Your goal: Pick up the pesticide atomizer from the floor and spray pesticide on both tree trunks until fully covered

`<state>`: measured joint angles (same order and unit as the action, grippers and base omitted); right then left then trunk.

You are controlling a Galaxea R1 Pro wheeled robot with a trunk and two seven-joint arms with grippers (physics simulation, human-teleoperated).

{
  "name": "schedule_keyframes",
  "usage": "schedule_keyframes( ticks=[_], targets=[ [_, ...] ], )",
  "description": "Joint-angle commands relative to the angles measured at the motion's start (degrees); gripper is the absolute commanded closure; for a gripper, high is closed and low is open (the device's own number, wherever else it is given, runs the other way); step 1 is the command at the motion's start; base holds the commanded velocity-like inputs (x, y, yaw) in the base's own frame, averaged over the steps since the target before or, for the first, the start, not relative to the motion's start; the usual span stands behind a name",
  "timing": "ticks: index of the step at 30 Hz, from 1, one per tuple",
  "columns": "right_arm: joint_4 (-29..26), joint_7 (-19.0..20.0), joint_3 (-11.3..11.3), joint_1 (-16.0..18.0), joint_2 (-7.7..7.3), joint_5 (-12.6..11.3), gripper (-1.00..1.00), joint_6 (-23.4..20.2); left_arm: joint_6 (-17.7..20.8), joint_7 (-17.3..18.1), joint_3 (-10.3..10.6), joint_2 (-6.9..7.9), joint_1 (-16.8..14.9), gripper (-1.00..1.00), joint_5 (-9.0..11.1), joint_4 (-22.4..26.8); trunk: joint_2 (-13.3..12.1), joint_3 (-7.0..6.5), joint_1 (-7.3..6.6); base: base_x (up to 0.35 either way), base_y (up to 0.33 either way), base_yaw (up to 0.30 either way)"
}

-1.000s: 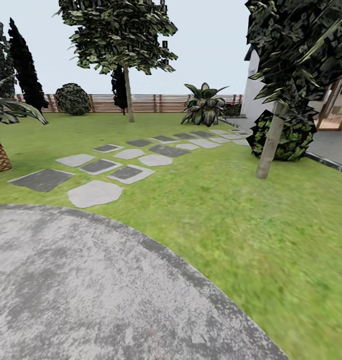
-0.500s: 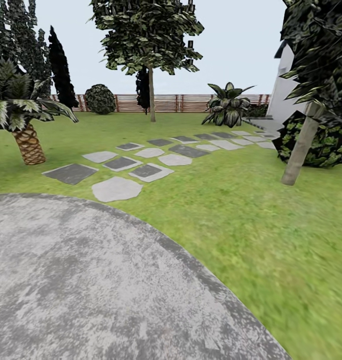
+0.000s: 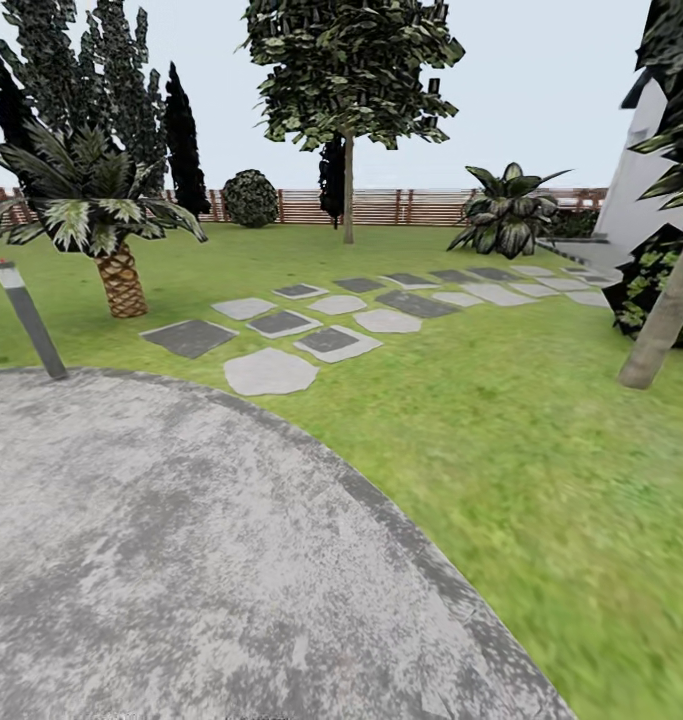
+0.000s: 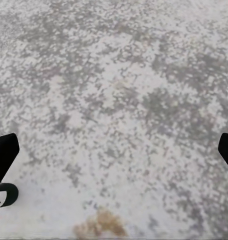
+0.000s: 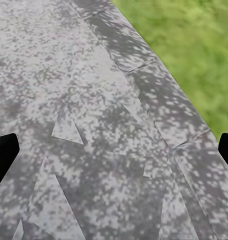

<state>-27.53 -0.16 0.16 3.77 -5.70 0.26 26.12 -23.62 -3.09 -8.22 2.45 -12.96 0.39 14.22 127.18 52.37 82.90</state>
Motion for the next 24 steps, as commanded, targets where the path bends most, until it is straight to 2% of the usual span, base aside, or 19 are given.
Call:
schedule_keyframes(
  ticks=[1,24],
  targets=[
    [0.0,0.0,0.0,0.0,-0.01,0.0,-1.0,0.2,-0.2,-0.1,0.0,0.0,0.0,-1.0,0.0,-0.1,0.0,0.05,-0.01,0.0,-0.007,0.277],
    [0.0,0.0,0.0,0.0,-0.01,0.0,-1.0,0.2,-0.2,-0.1,0.0,0.01,0.0,-1.0,0.4,-0.1,0.0,0.05,-0.01,0.0,0.012,0.277]
  ],
)
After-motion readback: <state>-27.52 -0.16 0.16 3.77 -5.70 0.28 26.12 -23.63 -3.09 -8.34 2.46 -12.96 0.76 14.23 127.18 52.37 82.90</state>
